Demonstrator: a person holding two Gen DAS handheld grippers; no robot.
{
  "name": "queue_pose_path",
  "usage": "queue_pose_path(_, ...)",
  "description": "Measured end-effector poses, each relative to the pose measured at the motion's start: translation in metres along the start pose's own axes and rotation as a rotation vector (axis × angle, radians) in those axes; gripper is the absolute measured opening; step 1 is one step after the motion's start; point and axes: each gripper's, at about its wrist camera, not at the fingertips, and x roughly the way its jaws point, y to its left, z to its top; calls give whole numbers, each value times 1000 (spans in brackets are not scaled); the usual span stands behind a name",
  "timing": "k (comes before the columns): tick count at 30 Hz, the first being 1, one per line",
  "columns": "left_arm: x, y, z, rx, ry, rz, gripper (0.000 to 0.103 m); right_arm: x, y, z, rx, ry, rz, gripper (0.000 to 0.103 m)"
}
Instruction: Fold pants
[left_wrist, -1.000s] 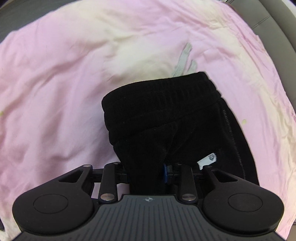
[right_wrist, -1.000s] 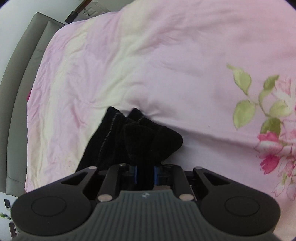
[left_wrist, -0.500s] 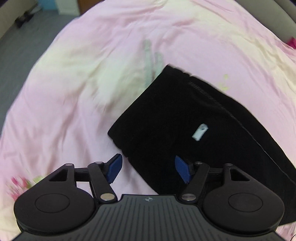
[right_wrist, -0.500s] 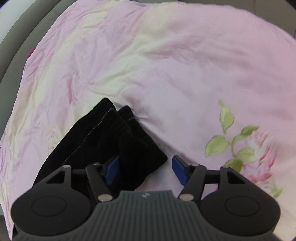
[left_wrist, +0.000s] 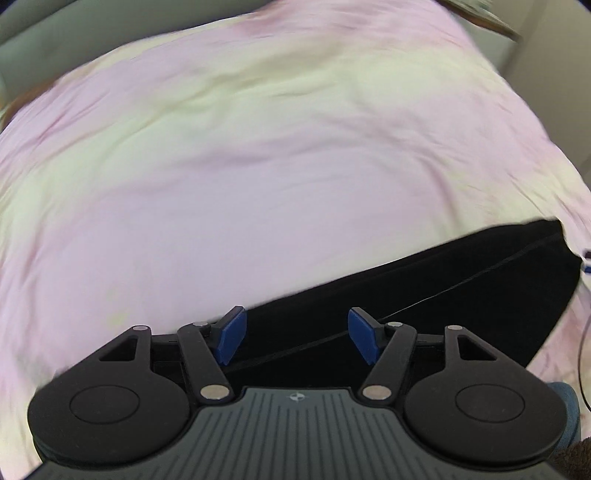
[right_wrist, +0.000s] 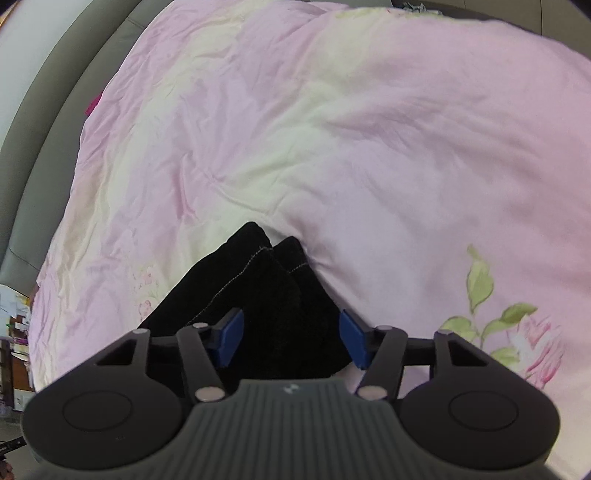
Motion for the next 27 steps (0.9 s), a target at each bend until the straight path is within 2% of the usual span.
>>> queue_pose_path(4,50,-93,43,188,-15,-87,75,19,-17,-6,75,24,26,47)
queue_pose_path(5,61,-114,51,224,-17,-109,75,23,-20,-6,94,22,33,42)
queue_pose_path(6,70,-134,58,254,-19,-130,75,28,-25,-6,115,20,57,29)
queue_pose_path(9,93,-196,75,352,-23,-195,75,32,-32,-8,159,8,74,17)
queue_pose_path(12,117,-252,90,460,-26,-269,74,15,-38,-15,178,-38,138,11)
queue_pose_path(14,133,-286,98,522,-31,-299,75,-4,-36,-23,154,-80,177,10)
queue_pose_path(16,152,-321,103,586,-34,-332,75,-18,-39,-32,126,-118,173,10)
queue_pose_path(19,183,-367,107,653,-21,-363,75,1,-59,-42,143,-93,127,10)
queue_pose_path(22,205,-402,104,735,9,-418,75,18,-81,-45,227,-82,201,11)
queue_pose_path(25,220,-427,104,793,27,-441,75,17,-82,-45,206,-84,223,12)
queue_pose_path(27,230,-436,105,796,57,-446,75,17,-83,-45,208,-75,222,23)
